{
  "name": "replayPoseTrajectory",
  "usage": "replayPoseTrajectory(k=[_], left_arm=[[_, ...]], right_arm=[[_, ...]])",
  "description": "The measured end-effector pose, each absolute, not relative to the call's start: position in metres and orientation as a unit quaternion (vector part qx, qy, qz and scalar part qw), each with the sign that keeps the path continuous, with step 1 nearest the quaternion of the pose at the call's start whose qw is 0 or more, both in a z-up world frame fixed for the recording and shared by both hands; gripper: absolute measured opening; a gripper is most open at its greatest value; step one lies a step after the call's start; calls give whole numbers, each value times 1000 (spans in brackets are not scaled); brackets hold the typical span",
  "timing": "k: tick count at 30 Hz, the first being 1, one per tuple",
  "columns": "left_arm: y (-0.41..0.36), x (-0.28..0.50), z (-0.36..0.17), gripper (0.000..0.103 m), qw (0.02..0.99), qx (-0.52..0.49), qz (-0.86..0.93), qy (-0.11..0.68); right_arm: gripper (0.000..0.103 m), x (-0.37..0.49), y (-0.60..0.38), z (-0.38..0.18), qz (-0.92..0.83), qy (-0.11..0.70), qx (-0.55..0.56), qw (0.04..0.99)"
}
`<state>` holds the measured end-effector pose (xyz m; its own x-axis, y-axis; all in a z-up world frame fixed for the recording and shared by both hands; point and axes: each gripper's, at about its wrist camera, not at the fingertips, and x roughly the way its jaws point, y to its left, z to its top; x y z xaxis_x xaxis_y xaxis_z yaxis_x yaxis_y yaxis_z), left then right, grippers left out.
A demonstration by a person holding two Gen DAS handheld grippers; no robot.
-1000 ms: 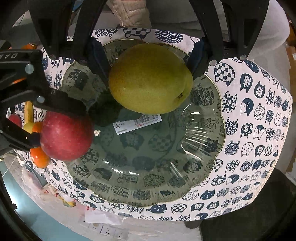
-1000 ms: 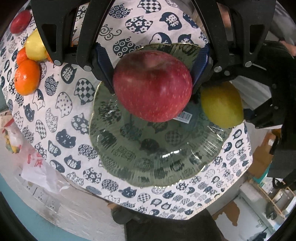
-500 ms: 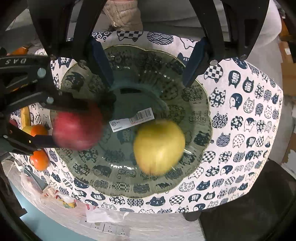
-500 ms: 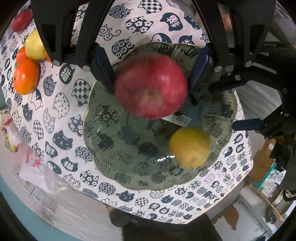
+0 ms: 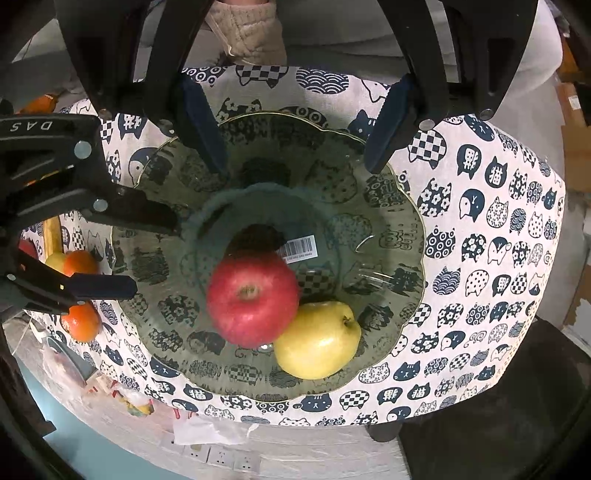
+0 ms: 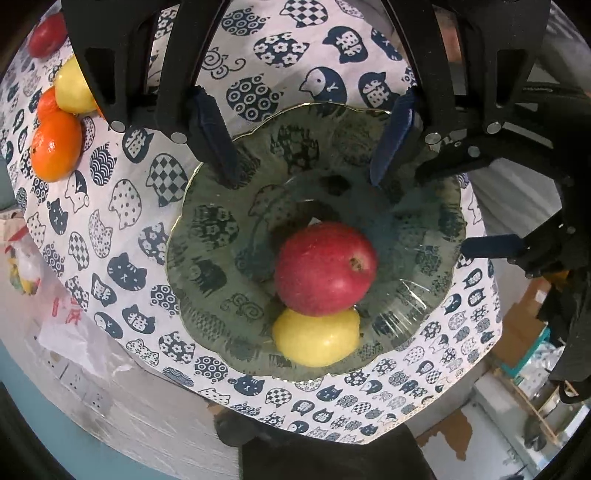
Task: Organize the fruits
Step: 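Lift both tools away from the plate back toward the fruit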
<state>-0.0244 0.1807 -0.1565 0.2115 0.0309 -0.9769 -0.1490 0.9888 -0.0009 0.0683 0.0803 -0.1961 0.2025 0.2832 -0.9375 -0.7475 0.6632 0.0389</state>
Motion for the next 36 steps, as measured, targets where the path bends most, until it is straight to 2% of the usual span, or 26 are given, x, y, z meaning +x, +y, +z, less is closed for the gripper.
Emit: replayPoseTrajectory(k=[8,16,23,36], left_arm=[[178,-22,-151,78,780,-49,59,621],[164,-15,-131,78,792,-56,45,606],[130,-4,-111,78,805,-53,17,591],[50,18,-102,79,807,-5,-32,590]], right_arm=[[73,70,79,-193,346,529,-210,746],[77,72,50,-159,323,514,-178,775],[85,75,6,-128,279,499,-156,805],[90,81,-109,-85,176,482,-117,850]])
